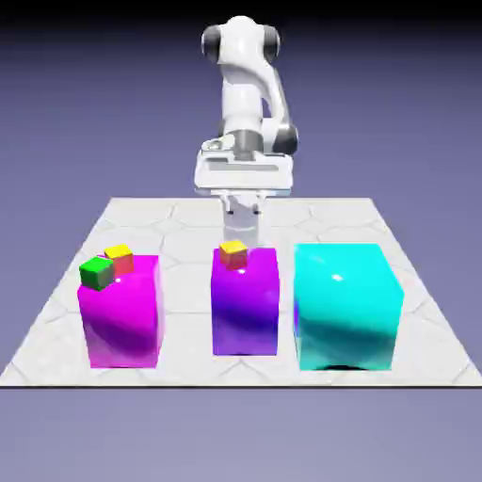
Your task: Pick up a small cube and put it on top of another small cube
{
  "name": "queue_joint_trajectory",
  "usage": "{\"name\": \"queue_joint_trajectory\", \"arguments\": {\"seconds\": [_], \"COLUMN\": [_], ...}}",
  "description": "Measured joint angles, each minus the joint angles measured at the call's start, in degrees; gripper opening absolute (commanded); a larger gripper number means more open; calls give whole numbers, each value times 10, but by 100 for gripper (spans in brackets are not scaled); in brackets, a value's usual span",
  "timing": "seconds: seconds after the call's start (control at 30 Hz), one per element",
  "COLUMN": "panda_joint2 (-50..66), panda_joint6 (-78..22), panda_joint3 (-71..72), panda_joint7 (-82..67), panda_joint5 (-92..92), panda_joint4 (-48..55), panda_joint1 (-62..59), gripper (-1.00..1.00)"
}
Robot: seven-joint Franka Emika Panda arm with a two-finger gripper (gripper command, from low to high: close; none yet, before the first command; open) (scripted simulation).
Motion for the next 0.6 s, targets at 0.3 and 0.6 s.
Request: {"name": "queue_joint_trajectory", "arguments": {"seconds": [0.3, 0.6], "panda_joint2": [77, 243], "panda_joint6": [-54, -94], "panda_joint3": [-187, -281], "panda_joint7": [52, 132], "panda_joint5": [-15, 7], "panda_joint4": [15, 9], "panda_joint1": [-153, -261], "gripper": [0, 0]}}
